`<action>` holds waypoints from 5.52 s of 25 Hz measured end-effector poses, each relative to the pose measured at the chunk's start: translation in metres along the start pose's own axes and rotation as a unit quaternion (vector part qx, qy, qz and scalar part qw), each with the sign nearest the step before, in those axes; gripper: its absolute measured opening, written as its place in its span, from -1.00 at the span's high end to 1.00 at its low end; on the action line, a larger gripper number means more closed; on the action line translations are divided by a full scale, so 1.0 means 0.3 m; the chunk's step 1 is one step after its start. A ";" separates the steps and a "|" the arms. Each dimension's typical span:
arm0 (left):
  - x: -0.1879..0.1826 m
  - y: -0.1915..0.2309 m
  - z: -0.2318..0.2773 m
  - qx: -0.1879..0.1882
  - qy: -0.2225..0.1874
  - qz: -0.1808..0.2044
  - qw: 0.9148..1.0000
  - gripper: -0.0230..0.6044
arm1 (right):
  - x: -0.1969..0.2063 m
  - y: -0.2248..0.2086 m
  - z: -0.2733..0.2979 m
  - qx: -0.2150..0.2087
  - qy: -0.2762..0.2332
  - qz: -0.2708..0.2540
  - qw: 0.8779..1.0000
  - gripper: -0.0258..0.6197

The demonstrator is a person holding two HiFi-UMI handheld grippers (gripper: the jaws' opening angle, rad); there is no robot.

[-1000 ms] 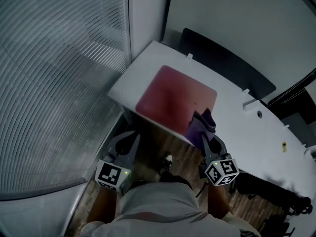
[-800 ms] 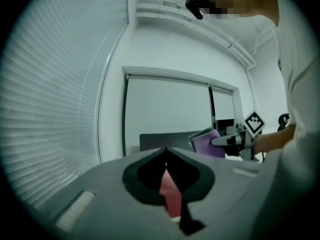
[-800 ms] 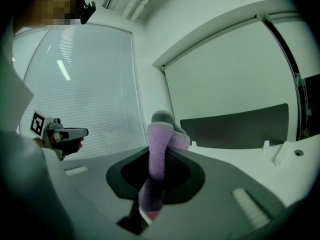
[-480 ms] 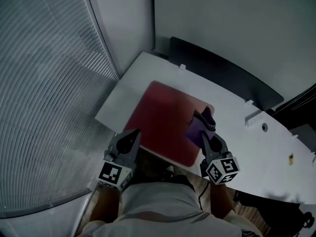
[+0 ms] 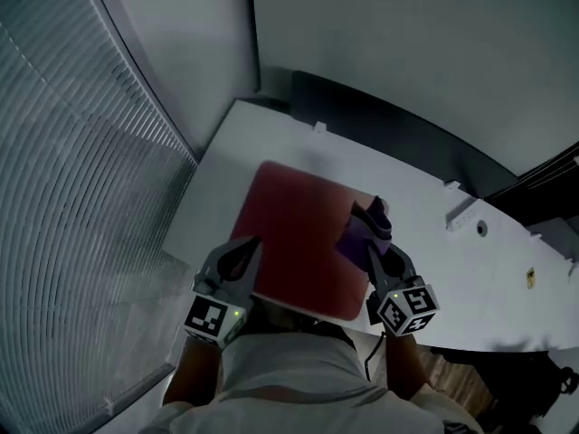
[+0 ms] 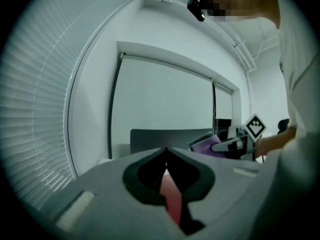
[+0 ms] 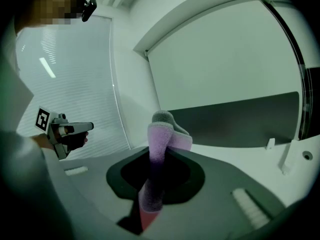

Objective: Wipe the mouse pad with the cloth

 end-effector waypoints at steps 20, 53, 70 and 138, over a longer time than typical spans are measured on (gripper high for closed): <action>0.208 0.635 0.000 0.067 0.044 -0.057 0.995 0.92 | 0.159 0.422 1.166 -0.077 0.164 0.075 0.981 0.77; 0.117 -0.018 0.197 0.116 0.052 -0.007 0.992 0.92 | 0.360 -0.472 0.457 0.171 0.235 0.124 0.949 0.77; 0.101 -0.295 0.191 0.141 0.037 -0.018 0.989 0.92 | 0.342 -0.558 -0.048 0.249 0.142 0.120 0.951 0.76; 0.070 -0.207 0.164 0.168 0.027 -0.046 0.984 0.92 | 0.506 -0.298 0.063 0.216 0.263 0.103 0.935 0.76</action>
Point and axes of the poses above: the fingertips, and each gripper's own axes: z forward along the fingers, y to its left, x out of its underside, the point moved 10 cm from there along -z, backward along the fingers
